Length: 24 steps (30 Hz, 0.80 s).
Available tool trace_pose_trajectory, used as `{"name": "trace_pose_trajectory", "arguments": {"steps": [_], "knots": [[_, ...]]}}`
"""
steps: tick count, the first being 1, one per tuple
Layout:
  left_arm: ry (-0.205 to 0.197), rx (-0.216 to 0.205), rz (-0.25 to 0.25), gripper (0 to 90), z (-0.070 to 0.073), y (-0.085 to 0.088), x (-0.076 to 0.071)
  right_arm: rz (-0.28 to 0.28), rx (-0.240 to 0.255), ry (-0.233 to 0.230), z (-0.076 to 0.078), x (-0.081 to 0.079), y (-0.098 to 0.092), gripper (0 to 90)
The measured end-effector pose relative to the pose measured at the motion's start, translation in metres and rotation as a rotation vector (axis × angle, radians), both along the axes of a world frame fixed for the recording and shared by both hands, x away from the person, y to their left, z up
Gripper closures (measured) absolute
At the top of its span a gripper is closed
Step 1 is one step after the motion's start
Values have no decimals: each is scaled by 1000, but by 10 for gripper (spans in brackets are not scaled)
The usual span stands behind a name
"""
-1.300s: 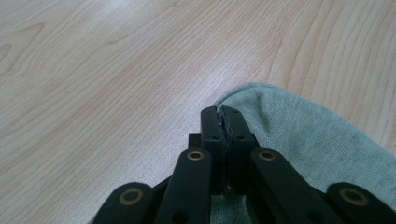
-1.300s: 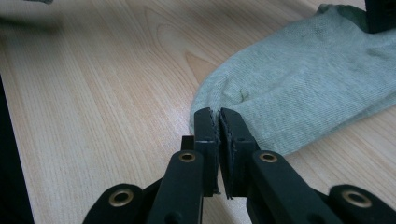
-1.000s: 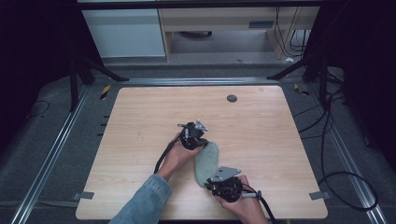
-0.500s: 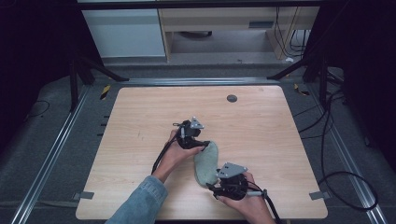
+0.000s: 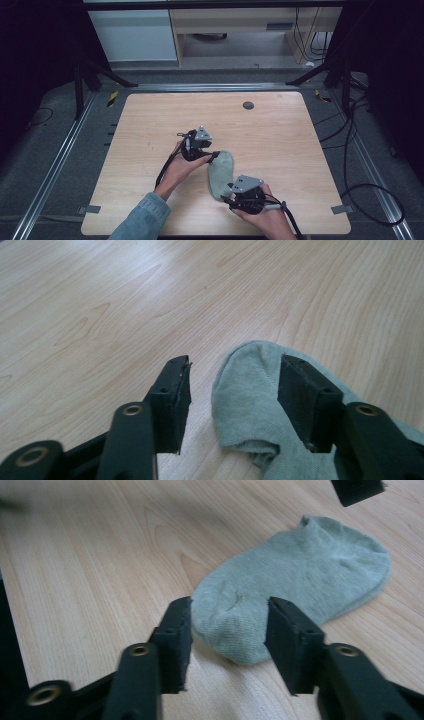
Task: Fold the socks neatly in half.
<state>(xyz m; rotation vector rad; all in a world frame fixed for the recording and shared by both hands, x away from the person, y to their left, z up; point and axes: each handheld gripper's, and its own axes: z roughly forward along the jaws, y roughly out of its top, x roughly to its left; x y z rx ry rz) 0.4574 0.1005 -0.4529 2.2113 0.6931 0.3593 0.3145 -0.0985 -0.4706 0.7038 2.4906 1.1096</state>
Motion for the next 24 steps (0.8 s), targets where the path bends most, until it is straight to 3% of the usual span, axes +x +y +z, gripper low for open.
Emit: {"name": "trace_pose_trajectory", "arguments": {"steps": [6, 12, 22, 24], "knots": [[2, -17, -6, 639, -1, 1, -4, 24, -23, -6, -1, -2, 3, 698], [11, -16, -10, 721, -3, 0, -5, 35, -25, -11, -1, -3, 2, 771], [21, 1, -28, 772, -13, -7, -7, 73, -36, -24, -6, -2, 14, 676], [27, 9, -24, 772, -17, -8, -5, 83, -61, -32, -10, 1, 20, 631]]}}
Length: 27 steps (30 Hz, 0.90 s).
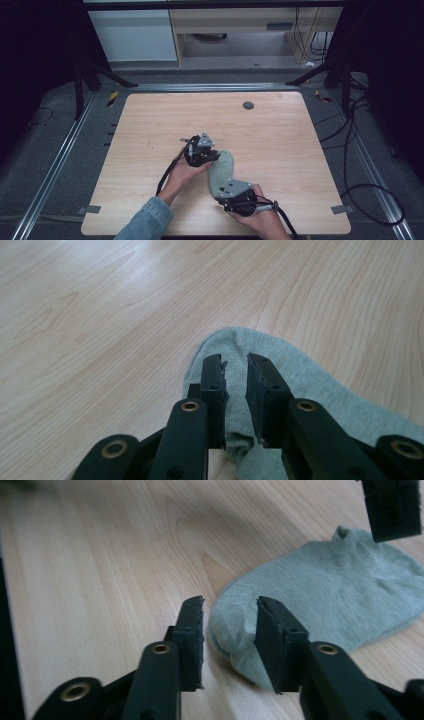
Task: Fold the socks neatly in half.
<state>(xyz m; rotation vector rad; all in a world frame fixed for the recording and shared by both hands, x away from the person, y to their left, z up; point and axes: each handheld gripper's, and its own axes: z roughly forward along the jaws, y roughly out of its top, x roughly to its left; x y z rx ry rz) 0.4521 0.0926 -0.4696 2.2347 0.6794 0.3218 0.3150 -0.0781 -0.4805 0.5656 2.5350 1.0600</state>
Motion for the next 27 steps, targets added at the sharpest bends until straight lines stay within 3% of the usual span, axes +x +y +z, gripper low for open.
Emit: {"name": "trace_pose_trajectory", "arguments": {"steps": [5, 11, 27], "knots": [[18, 9, 9, 767, -8, -1, 5, -1, -27, 22, -10, 7, 6, 596], [37, 15, 15, 769, -17, -1, 10, 13, -53, 14, -16, 9, 10, 614], [48, -14, 22, 763, -22, 2, 16, 5, -73, 6, -18, 16, 9, 818]]}}
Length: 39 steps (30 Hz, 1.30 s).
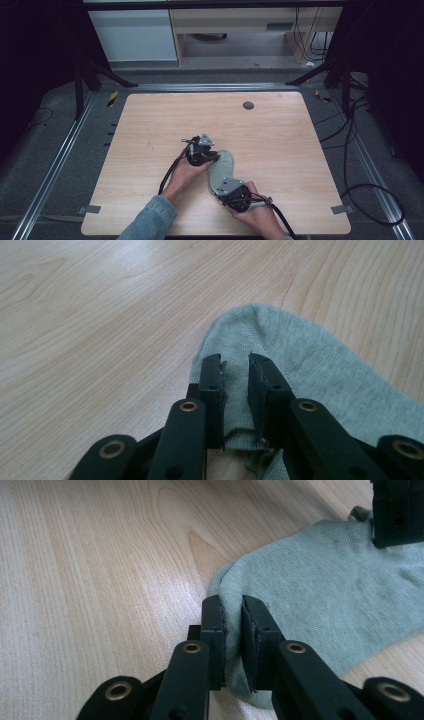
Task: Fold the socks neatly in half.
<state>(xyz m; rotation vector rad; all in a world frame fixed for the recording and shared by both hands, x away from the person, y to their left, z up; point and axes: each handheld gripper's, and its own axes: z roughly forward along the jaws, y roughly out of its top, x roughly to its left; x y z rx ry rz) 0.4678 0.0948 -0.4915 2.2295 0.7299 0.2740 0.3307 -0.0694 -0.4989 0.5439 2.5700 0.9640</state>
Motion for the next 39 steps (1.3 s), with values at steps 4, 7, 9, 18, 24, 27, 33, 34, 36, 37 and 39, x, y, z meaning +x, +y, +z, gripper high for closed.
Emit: {"name": "trace_pose_trajectory", "arguments": {"steps": [4, 7, 9, 18, 24, 27, 33, 34, 36, 37, 39], "knots": [[2, 1, 2, 764, 0, 0, 1, 3, 4, 5, 0, 1, 0, 832], [9, -3, 4, 768, -2, 0, 3, 4, 4, 3, 0, 1, -1, 839], [9, -1, 0, 775, -3, 0, 3, 5, 4, 4, 1, 1, -1, 843], [9, 13, -17, 797, -3, 0, 0, 14, 12, 12, 6, -3, -4, 855], [18, 7, -19, 800, -4, 1, -4, 26, 21, 6, 18, -8, -7, 859], [4, 13, -20, 803, -4, 1, -6, 29, 32, 5, 24, -8, -8, 860], [-1, 19, -25, 804, -4, 2, -9, 38, 36, 5, 32, -5, -9, 861], [-2, 16, -26, 804, -4, 2, -9, 46, 27, 0, 36, -4, -9, 861], [-7, 14, -25, 805, -5, 2, -10, 50, 26, -6, 39, -1, -9, 861], [-9, 15, -27, 806, -5, 2, -10, 51, 24, -11, 42, 0, -9, 861], [-9, 12, -26, 806, -5, 2, -10, 51, 26, -17, 47, 3, -10, 862]]}}
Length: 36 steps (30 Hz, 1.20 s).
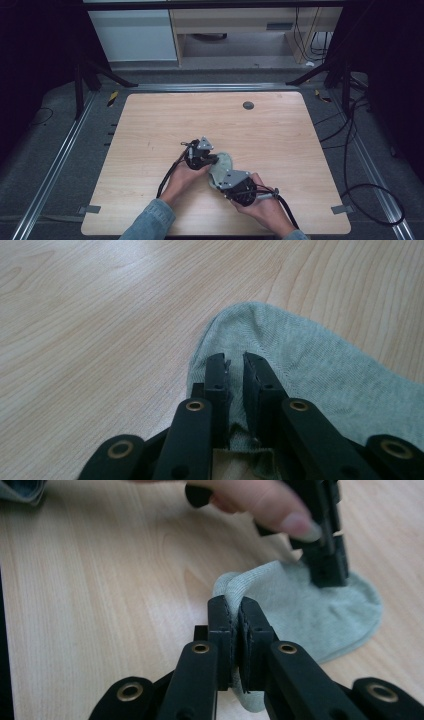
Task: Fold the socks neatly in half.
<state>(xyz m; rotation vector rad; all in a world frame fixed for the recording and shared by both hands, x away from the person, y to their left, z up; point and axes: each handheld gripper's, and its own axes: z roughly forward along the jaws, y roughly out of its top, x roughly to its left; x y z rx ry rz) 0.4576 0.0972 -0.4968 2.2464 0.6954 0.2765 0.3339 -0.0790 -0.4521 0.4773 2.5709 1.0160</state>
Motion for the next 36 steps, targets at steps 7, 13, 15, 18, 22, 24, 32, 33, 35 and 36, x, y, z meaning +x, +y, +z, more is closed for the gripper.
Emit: {"name": "trace_pose_trajectory", "arguments": {"steps": [7, 13, 15, 18, 22, 24, 32, 33, 35, 36], "knots": [[-5, 1, -8, 807, 0, 0, 0, 0, -12, -27, 17, 9, -1, 862], [-5, -3, -7, 808, -1, 0, 0, -2, -26, -39, 28, 17, -2, 862], [-6, -3, -7, 807, -1, 0, 0, -2, -30, -41, 30, 20, -2, 862], [-9, -4, -10, 807, -1, 1, 0, -4, -29, -36, 32, 25, -2, 863], [-13, -2, -10, 808, -1, 1, 0, -9, -34, -31, 32, 32, -2, 863], [-15, -4, -12, 807, -1, 1, 0, -10, -40, -31, 33, 35, -2, 862], [-10, -15, -15, 805, -1, 2, 0, -5, -50, -18, 33, 47, 0, 862], [-6, -15, -13, 805, -1, 3, 1, -5, -50, -13, 33, 48, 0, 862], [-13, -6, -6, 793, 2, 6, 2, 1, -54, -7, 31, 46, 2, 862], [-13, -6, -6, 789, 2, 6, 2, 3, -56, -7, 30, 46, 2, 862]]}}
